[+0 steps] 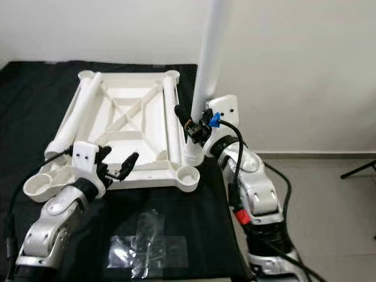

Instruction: Building children table

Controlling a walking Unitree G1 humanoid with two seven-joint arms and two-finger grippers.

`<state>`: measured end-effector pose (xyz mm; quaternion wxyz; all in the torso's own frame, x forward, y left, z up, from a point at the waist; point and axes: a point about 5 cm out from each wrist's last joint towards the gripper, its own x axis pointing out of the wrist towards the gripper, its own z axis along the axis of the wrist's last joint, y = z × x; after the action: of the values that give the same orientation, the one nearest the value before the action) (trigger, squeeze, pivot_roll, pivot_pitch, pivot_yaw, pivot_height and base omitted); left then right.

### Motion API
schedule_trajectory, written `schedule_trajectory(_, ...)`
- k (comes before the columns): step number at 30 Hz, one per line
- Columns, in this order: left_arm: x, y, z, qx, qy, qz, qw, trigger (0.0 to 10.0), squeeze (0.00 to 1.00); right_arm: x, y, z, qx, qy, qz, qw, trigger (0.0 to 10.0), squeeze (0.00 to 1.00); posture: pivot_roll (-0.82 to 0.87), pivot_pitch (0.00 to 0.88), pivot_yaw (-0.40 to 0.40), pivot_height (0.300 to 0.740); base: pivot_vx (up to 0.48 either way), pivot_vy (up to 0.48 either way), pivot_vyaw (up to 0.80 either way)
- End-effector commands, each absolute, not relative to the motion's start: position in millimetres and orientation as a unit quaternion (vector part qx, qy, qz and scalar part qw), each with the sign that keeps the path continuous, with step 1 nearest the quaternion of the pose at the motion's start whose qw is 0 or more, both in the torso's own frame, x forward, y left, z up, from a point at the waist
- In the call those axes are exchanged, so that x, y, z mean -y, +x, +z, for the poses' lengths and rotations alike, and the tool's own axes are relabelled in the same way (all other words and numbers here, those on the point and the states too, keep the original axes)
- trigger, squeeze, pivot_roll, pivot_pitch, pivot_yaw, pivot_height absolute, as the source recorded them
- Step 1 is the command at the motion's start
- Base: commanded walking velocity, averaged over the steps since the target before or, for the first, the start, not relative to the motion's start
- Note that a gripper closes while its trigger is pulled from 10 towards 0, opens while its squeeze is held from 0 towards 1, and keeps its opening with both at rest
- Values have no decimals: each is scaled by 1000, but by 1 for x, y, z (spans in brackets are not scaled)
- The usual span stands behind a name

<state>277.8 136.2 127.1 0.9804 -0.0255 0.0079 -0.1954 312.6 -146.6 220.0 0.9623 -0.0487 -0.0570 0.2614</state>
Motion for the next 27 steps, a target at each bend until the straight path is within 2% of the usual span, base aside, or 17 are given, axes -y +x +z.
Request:
schedule_trajectory(1, -136, 272, 116, -23, -11, -219, 975, 10000, 0, 151, 309, 232, 67, -54, 289, 953, 10000, 0, -112, 0, -12, 740, 0, 0, 0)
schedule_trajectory(3, -131, 260, 108, -24, 5, -262, 965, 10000, 0, 162, 302, 245, 72, -53, 349, 933, 10000, 0, -116, 5, -15, 740, 0, 0, 0)
schedule_trajectory(7, -127, 255, 105, -26, 11, -284, 958, 10000, 0, 165, 298, 249, 77, -47, 389, 917, 10000, 0, -117, 17, -15, 740, 0, 0, 0)
schedule_trajectory(10, -121, 252, 104, -30, 10, -308, 951, 10000, 0, 170, 290, 254, 83, -92, 496, 860, 10000, 0, -118, 45, -21, 740, 0, 0, 0)
schedule_trajectory(11, -121, 252, 104, -30, 10, -308, 951, 10000, 0, 170, 290, 254, 83, -92, 496, 860, 10000, 0, -118, 45, -21, 740, 0, 0, 0)
schedule_trajectory(14, -122, 259, 106, -28, 11, -306, 951, 10000, 0, 168, 293, 259, 96, -87, 550, 825, 10000, 0, -127, 52, -25, 740, 0, 0, 0)
schedule_trajectory(18, -121, 262, 108, -22, 15, -305, 952, 10000, 0, 164, 299, 257, 101, -72, 569, 813, 10000, 0, -131, 46, -27, 740, 0, 0, 0)
schedule_trajectory(20, -122, 266, 113, -4, 19, -295, 955, 10000, 0, 152, 314, 253, 125, -19, 570, 812, 10000, 0, -120, 28, -25, 740, 0, 0, 0)
schedule_trajectory(22, -124, 268, 115, 3, 21, -292, 956, 10000, 0, 148, 317, 254, 134, -2, 571, 810, 10000, 0, -117, 27, -25, 740, 0, 0, 0)
schedule_trajectory(27, -129, 268, 121, 18, 29, -283, 958, 10000, 0, 138, 320, 252, 138, 8, 595, 792, 10000, 0, -100, 35, -17, 740, 0, 0, 0)
